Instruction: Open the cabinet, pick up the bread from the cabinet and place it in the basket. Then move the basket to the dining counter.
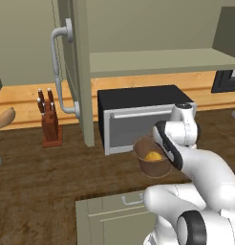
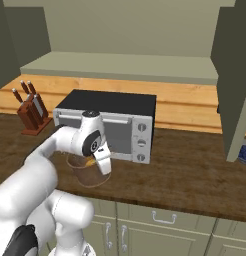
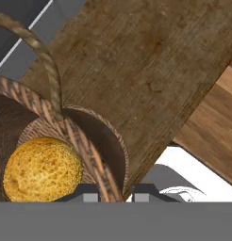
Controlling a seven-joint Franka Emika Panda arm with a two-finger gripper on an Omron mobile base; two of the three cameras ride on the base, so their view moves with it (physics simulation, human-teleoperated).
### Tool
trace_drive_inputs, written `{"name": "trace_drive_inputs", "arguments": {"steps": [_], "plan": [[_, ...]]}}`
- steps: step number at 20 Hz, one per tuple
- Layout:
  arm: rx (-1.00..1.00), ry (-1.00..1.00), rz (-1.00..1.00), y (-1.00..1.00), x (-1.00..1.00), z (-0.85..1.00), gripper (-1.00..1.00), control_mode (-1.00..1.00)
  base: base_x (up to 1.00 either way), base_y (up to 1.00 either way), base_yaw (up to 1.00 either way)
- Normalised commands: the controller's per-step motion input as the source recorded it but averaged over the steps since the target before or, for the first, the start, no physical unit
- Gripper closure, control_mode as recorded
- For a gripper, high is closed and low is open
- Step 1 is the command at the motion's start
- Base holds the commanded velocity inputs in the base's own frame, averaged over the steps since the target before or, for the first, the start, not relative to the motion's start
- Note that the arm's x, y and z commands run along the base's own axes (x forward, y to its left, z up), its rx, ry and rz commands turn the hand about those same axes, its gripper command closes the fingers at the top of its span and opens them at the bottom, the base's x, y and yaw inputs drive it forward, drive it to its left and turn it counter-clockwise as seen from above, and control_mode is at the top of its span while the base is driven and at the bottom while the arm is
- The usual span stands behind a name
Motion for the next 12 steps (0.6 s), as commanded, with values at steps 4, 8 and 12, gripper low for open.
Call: {"name": "trace_drive_inputs", "arguments": {"steps": [4, 8, 12], "plan": [[0.0, -0.07, -0.05, -0.05, -0.56, 0.78, 1.0, -1.0, 0.0, 0.0, 0.0], [0.0, -0.11, -0.19, 0.01, -0.27, 0.75, 1.0, -1.0, 0.0, 0.0, 0.0], [0.0, -0.09, -0.22, 0.0, -0.66, 0.37, 1.0, -1.0, 0.0, 0.0, 0.0]]}}
